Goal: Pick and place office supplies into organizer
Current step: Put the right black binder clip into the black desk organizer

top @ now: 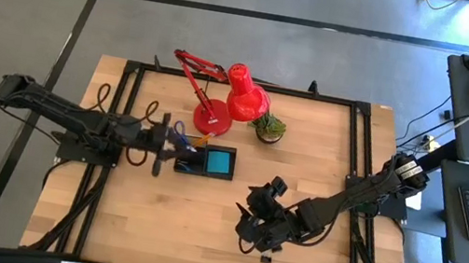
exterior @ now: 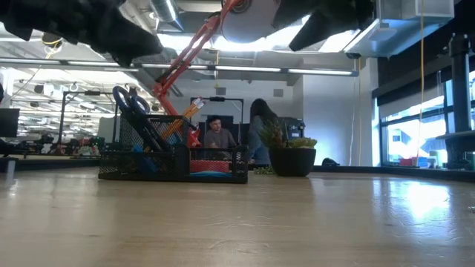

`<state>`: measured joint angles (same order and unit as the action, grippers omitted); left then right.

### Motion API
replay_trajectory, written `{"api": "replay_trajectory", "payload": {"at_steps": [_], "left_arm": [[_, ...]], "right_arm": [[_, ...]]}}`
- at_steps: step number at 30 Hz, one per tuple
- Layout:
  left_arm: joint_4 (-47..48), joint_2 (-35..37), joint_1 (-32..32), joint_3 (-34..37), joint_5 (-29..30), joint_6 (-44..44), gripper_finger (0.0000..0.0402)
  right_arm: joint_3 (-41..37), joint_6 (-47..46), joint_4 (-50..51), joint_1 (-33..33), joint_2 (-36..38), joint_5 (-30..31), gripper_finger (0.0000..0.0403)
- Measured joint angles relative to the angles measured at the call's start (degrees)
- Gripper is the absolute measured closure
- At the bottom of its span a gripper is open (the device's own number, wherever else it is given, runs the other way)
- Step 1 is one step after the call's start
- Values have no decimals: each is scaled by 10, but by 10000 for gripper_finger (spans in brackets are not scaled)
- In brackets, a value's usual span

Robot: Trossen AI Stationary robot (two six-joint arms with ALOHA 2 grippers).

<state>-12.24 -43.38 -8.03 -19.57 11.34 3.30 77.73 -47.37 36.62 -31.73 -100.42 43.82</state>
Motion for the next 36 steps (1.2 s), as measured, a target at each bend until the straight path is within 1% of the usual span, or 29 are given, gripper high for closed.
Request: {"api": "replay_trajectory", "payload": {"at_steps": [2, 3, 5, 7, 10, 14, 17, 19, 22, 29, 33, 36], "left_arm": [[0, -3, -5, 0, -62, -1, 299], [2, -5, -8, 0, -92, -1, 299], [2, -9, -16, 0, -138, 1, 298], [2, -14, -23, 0, -160, 3, 297], [0, -22, -32, 0, -158, 3, 298], [0, -32, -33, 0, -154, -2, 301], [0, -38, -33, -1, -153, -3, 301], [1, -42, -33, -1, -153, -2, 302], [1, -47, -33, -1, -153, -2, 302], [-2, -60, -33, -2, -153, -18, 303], [4, -65, -33, -1, -153, -17, 302], [1, -68, -33, -1, -153, -17, 302]], "right_arm": [[0, -25, 13, 0, 0, -10, 124], [0, -42, 20, 0, 0, -26, 124], [0, -69, 34, 2, 0, -80, 124], [0, -99, 44, 2, 0, -138, 124], [0, -173, 67, 2, 0, -211, 124], [0, -301, 127, -3, -2, -284, 124], [0, -388, 183, -12, -7, -328, 124], [0, -430, 199, -21, -12, -344, 124], [0, -464, 201, -29, -22, -374, 124], [0, -483, 190, -46, -51, -391, 124], [0, -500, 185, -54, -75, -444, 124], [0, -501, 165, -66, -93, -456, 124]]}}
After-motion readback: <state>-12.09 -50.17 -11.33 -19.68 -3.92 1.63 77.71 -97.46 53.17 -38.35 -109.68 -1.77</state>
